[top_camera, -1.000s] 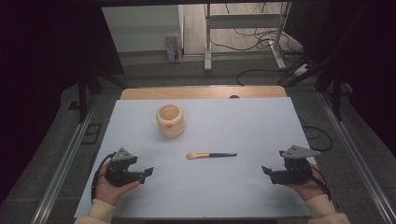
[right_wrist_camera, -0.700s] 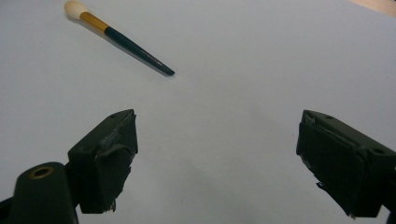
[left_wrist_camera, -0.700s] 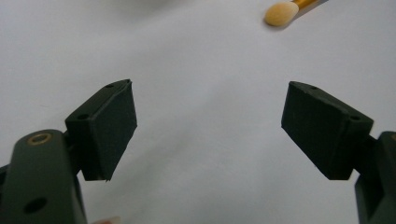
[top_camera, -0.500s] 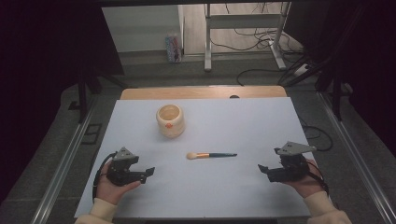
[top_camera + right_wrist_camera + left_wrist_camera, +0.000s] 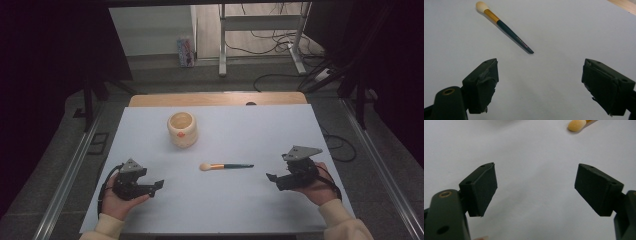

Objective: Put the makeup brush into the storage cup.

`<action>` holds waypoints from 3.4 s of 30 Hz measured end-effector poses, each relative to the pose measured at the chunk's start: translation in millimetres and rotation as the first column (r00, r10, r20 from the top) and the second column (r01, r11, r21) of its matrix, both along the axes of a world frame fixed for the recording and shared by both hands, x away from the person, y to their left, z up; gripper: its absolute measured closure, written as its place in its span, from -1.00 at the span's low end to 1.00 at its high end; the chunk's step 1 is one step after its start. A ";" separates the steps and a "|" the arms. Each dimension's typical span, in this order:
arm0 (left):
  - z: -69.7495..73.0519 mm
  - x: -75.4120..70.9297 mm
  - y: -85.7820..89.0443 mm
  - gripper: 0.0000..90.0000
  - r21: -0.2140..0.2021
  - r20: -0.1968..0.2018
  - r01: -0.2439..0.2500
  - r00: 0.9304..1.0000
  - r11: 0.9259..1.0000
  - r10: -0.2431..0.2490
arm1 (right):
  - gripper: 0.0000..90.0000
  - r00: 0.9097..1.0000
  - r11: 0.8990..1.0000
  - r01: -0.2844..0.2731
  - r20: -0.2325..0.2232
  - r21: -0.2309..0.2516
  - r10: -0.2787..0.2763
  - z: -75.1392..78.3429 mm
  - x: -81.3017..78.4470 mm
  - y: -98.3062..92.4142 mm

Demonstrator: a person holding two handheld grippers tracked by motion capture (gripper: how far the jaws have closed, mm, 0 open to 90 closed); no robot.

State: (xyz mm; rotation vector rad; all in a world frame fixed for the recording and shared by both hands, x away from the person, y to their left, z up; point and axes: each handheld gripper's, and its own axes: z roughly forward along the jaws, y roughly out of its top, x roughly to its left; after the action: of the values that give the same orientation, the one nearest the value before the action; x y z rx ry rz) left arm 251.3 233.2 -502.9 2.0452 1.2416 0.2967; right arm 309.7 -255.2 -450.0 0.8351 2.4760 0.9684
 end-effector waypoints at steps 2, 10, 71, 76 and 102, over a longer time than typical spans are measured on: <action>-0.1 0.2 -0.4 -0.57 0.002 0.000 0.003 1.000 1.000 -0.003 | -0.66 1.000 1.000 -0.005 -0.001 0.000 0.005 0.9 0.4 1.5; -0.3 1.5 -2.9 -0.57 0.004 -0.003 0.010 1.000 1.000 -0.010 | -0.64 1.000 1.000 -0.029 -0.003 -0.003 0.029 3.2 2.0 7.6; -0.4 2.6 -3.6 -0.57 0.000 -0.005 0.024 1.000 1.000 -0.024 | -0.67 0.974 0.975 -0.213 -0.091 -0.063 0.207 6.7 44.9 74.0; -0.7 2.7 -3.6 -0.57 0.001 -0.007 0.025 1.000 1.000 -0.025 | -0.66 0.965 0.966 -0.249 -0.102 -0.071 0.242 8.0 47.6 79.7; -0.9 2.6 -3.2 -0.57 0.005 -0.005 0.023 1.000 1.000 -0.023 | -0.66 0.922 0.919 -0.374 -0.161 -0.127 0.353 1.0 67.2 105.2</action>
State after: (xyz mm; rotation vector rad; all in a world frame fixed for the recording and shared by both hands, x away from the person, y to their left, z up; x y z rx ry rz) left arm 254.0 230.1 -503.8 2.0639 1.2205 0.2846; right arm 376.9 -150.0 -448.9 0.4050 2.8480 0.8376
